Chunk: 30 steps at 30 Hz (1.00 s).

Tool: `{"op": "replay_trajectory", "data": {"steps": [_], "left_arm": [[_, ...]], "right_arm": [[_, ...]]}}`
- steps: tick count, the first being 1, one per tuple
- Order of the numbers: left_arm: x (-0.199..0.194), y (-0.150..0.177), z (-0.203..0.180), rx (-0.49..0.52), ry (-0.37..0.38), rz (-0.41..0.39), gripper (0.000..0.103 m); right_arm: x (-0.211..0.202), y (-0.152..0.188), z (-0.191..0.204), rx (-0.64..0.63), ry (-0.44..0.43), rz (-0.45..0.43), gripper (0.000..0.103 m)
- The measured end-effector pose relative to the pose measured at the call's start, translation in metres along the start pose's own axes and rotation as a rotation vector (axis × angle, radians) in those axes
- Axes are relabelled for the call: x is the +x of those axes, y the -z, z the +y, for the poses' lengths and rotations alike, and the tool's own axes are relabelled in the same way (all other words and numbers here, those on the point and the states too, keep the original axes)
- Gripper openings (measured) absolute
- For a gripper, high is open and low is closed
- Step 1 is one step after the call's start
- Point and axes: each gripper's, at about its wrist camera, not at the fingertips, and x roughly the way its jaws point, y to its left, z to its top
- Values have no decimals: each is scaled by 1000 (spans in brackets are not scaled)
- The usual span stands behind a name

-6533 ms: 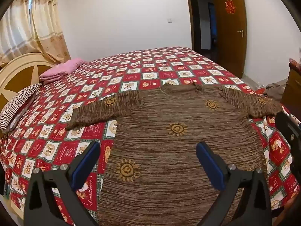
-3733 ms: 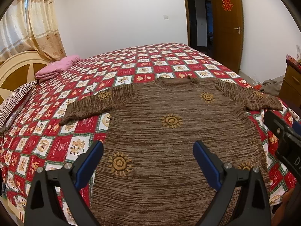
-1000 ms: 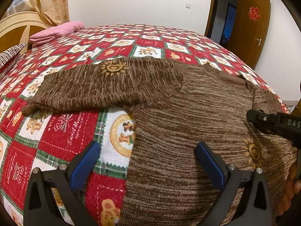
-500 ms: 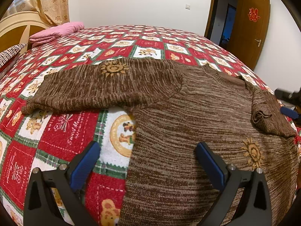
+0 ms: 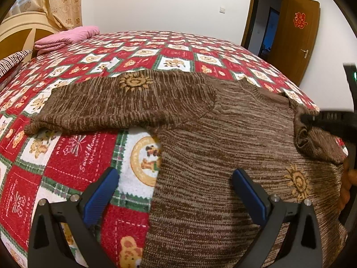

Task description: Fold small clothes

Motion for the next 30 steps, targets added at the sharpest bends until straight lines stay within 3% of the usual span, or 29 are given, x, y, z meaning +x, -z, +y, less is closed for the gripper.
{"op": "replay_trajectory", "data": {"steps": [5,9,10,12,13,14,19,22,23,25,27,29,30], "left_arm": [[0,0,0,0,0,0,103],[0,1,1,0,1,-1,103],[0,1,1,0,1,-2,103],[0,1,1,0,2,-2,103],[0,1,1,-1,2,-3,103],[0,0,0,-2,5,-4,103],[-1,1,2,-5,10,-9,103],[-1,1,2,-5,11,-9,103],[0,1,1,-5,11,-9,103],[-1,1,2,-5,12,-10,103],[-1,1,1,-5,11,-9,103],[0,1,1,-5,11,-10,103],[-1,1,1,-5,11,-10,103]], "right_arm": [[-4,-14,39,-50,-96,-51,12],[8,-9,50,-29,-272,27,14],[7,-7,45,-5,-287,38,17],[-5,-1,27,59,-310,17,33],[-14,5,17,77,-312,-8,57],[-22,9,14,77,-303,-25,73],[-53,34,26,-121,-225,-83,74],[-36,45,55,-296,-82,-34,74],[-27,49,59,-322,-19,-13,64],[-10,55,57,-306,42,25,30],[-10,54,47,-237,42,7,21],[-14,51,46,-207,40,0,5],[-19,48,47,-201,19,-13,5]]}}
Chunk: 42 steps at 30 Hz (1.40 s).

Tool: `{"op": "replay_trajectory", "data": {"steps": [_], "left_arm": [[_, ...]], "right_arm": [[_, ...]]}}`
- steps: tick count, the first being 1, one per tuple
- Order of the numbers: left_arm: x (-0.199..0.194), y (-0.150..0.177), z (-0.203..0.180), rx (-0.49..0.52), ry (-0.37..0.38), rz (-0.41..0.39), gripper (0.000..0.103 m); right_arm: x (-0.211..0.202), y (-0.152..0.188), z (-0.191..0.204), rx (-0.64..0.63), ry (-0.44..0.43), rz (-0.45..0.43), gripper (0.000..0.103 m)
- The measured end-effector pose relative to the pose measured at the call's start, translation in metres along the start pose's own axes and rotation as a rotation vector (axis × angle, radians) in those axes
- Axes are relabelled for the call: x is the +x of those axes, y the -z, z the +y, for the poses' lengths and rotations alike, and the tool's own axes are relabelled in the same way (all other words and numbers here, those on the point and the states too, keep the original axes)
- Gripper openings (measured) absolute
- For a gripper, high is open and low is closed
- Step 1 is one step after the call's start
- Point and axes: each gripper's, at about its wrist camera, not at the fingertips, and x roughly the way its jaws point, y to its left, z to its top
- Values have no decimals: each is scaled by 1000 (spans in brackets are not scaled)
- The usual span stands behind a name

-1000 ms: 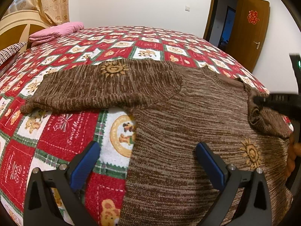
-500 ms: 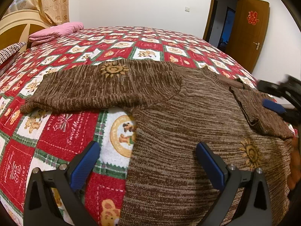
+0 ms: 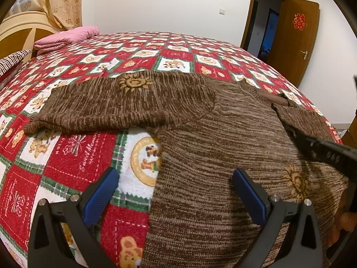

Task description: Fold small clothes

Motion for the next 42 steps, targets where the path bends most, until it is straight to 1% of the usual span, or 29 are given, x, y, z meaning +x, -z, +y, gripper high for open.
{"op": "replay_trajectory", "data": {"steps": [2,4,6,8,9,10,11,12,13,14,15,17,18,20,21,23,24,25,26,27,31,32,33,34,35,36,38,40,42], "left_arm": [[0,-1,-1,0,0,0,103],[0,0,0,1,-1,1,103],[0,0,0,4,-4,1,103],[1,-1,-1,3,-3,0,103],[0,1,0,3,-2,0,103],[0,1,0,3,-2,0,103],[1,0,0,4,-4,1,103],[0,1,0,5,-5,1,103],[0,1,1,6,-6,1,103],[0,1,0,6,-6,1,103],[0,1,1,6,-5,1,103],[0,1,0,6,-6,1,103],[0,1,1,6,-5,1,103],[0,2,1,7,-6,0,103],[0,2,2,7,-6,1,103],[0,2,1,9,-8,2,103],[-1,3,2,10,-10,2,103],[0,3,2,12,-13,4,103],[0,2,2,15,-18,9,103],[0,3,2,18,-21,12,103],[-4,2,7,22,-12,43,101],[-10,0,16,-15,2,51,95],[-15,-2,25,-60,11,48,94],[-21,-5,40,-134,12,34,94],[-30,-9,62,-243,2,1,95],[-36,-12,77,-315,-15,-23,95],[-48,-16,114,-495,-101,-99,95],[-48,-23,135,-571,-135,-132,95],[-34,-35,155,-617,-153,-94,95]], "right_arm": [[-6,-3,8,-23,-7,-18,5],[-2,-4,16,-43,-26,-16,5],[10,0,17,-27,-51,15,5],[15,5,16,-12,-76,8,10],[13,5,16,-9,-94,5,14],[12,5,15,-9,-122,10,35],[11,5,15,-10,-175,20,55],[4,4,15,-2,-241,27,60],[-5,3,12,11,-269,9,60],[-14,4,9,17,-280,-19,60],[-30,4,3,26,-276,-77,60],[-54,5,-19,65,-223,-176,60],[-62,7,-37,107,-160,-201,60],[-64,10,-66,155,-60,-176,60],[-59,14,-84,178,-1,-148,59],[-49,23,-108,218,79,-97,59],[-38,30,-119,231,116,-48,59],[-26,37,-124,229,140,7,59],[-21,43,-127,214,136,5,61],[-27,47,-123,188,145,-46,62],[-34,52,-113,159,192,-70,62],[-35,53,-113,162,188,-76,62],[-37,54,-115,174,169,-81,63],[-38,56,-118,187,148,-87,65],[-40,57,-122,203,119,-97,67],[-39,56,-123,211,104,-102,67],[-35,55,-124,216,93,-105,69],[-34,54,-120,200,103,-101,71],[-32,53,-118,184,118,-96,72]]}}
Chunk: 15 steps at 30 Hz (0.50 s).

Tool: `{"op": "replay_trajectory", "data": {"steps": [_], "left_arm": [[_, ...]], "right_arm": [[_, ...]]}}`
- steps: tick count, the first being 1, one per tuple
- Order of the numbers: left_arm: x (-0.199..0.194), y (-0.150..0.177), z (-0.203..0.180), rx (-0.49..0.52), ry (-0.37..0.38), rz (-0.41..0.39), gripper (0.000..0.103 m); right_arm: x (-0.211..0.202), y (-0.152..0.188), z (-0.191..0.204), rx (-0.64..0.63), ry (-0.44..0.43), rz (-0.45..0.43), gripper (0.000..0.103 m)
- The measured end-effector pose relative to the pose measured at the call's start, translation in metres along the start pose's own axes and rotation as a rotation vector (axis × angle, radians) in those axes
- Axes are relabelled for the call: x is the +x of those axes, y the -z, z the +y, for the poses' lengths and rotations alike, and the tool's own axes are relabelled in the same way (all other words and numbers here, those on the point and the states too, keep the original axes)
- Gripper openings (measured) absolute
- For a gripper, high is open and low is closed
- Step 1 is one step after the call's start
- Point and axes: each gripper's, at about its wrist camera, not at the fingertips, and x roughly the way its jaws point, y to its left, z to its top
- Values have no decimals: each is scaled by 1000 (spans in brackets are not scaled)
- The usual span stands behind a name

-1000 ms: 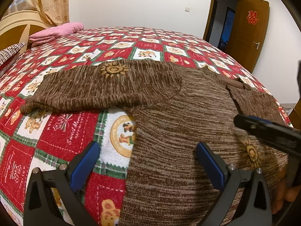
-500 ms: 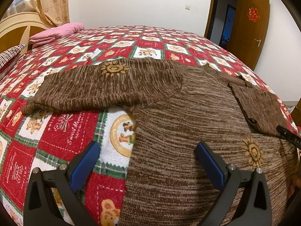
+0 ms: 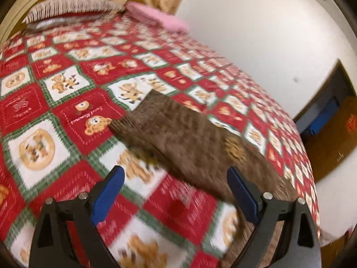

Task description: Fold small clothes

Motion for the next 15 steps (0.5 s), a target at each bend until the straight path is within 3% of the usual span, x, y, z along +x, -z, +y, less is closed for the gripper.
{"op": "replay_trajectory", "data": {"steps": [4,7,9,11,15], "left_arm": [[46,-17,12,-120,-30,92,88],[59,-23,6,-139,-58,55,82],[66,-24,2,-124,-68,50,51],[70,-20,0,-122,-109,45,29],[71,-16,-4,-73,-115,21,10]], "right_arm": [[0,1,-1,2,-9,-3,73],[0,2,-4,14,-32,-8,75],[0,2,-5,17,-38,-10,75],[0,2,-4,14,-37,-10,76],[0,2,-3,9,-37,-13,77]]}}
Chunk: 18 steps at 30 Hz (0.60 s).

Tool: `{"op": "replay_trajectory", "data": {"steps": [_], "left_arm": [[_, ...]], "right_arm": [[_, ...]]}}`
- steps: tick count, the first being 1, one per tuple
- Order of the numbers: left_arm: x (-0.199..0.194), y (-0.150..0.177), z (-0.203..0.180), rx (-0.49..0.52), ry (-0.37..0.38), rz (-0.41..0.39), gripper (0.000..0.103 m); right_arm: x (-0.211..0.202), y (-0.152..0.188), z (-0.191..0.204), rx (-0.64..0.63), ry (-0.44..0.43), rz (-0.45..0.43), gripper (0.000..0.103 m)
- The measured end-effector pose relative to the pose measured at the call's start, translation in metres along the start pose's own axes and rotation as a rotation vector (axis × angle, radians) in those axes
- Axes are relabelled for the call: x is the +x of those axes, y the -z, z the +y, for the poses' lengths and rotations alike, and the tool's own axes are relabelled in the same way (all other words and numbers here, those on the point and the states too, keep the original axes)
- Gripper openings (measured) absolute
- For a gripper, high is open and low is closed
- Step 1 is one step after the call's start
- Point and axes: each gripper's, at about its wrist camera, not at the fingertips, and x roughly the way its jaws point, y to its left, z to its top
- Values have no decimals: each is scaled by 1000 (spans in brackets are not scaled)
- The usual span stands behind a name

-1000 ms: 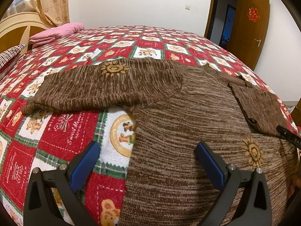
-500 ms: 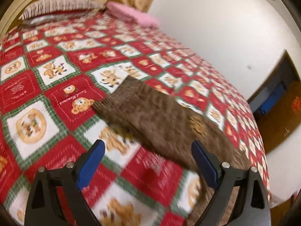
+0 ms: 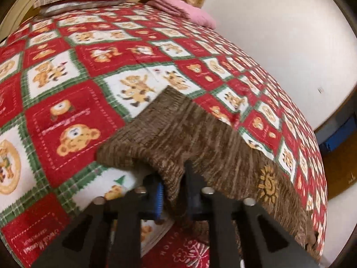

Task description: Fold small clothes

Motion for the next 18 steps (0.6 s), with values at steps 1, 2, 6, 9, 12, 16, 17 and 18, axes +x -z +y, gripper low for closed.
{"op": "replay_trajectory", "data": {"steps": [1,2,6,9,12,16,17,18], "left_arm": [[0,-1,-3,11,9,4,9],[-1,-4,-7,22,7,-2,8],[-26,-13,-46,151,24,-99,7],[-62,10,-108,363,120,-192,7],[-92,63,-163,590,228,-238,7],[-100,159,-210,850,335,-173,8],[-96,169,-213,865,334,-154,8],[-90,177,-215,876,331,-121,8]], "right_arm": [[0,0,0,1,-1,-1,77],[0,0,-1,2,-3,-2,77],[0,0,-1,3,-5,-4,77],[0,0,-2,2,-5,-4,77],[0,0,-2,3,-6,-5,77],[0,0,-2,3,-8,-7,77],[0,0,-2,3,-8,-7,77],[0,0,-2,3,-8,-7,77]]}}
